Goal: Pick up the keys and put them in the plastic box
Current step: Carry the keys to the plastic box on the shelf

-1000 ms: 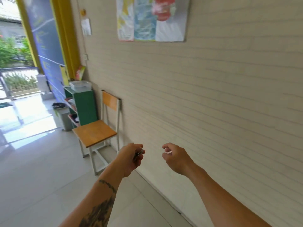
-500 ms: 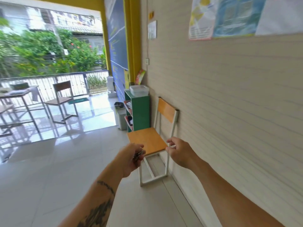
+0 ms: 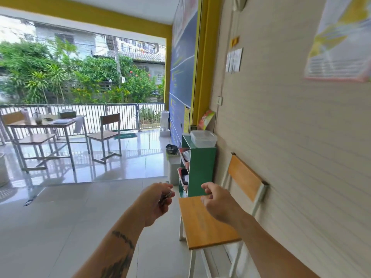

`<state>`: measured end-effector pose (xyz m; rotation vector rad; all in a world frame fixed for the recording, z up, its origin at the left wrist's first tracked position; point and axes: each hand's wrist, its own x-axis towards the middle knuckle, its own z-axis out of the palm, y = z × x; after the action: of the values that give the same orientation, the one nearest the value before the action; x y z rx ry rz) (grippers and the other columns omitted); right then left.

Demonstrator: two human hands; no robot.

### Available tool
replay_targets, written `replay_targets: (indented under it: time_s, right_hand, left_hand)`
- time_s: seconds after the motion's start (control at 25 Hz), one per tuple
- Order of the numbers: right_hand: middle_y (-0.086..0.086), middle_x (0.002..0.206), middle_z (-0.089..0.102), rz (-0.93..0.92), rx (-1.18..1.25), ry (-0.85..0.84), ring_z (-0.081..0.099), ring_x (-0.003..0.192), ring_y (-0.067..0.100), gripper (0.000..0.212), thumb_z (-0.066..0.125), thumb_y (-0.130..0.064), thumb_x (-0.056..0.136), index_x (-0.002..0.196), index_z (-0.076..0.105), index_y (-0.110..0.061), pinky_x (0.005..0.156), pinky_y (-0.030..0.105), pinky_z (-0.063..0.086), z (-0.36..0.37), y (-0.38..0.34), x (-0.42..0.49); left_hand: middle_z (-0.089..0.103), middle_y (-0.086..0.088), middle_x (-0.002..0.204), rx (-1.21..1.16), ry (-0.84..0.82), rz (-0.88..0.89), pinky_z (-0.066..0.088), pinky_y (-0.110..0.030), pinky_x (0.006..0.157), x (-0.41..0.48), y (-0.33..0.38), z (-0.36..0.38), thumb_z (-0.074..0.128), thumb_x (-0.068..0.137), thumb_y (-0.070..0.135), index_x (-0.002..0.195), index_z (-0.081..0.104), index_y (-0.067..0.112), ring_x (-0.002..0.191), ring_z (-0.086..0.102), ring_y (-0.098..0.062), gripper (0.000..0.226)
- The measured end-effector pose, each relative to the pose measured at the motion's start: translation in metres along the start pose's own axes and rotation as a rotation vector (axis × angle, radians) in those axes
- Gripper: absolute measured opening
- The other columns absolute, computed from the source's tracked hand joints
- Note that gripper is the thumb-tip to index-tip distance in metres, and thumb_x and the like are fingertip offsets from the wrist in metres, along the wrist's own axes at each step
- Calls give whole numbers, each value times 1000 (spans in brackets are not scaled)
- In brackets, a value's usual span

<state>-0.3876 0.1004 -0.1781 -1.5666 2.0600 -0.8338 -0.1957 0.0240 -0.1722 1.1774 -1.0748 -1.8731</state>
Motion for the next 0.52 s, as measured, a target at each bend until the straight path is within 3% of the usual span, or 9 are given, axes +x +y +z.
replay_targets:
  time_s: [0.32,0.52]
  right_hand:
    - [4,137,53,61,7,64,53,118,19,45,55,-26,93,137,50,-20,100,37,45,53,-60,179]
    - [4,136,54,90,16,72,54,115,17,45,54,-23,94,139,51,-19,93,26,40,82,-77,283]
  left_hand:
    - [59,-9,75,51,-45,-36,36,-19,41,166,90,-78,45,88,2,100,60,7,53,49,-14,20]
    - [58,-9,74,120,-45,-65,34,-19,40,258,134,-106,44,88,0,99,61,7,53,46,-14,21]
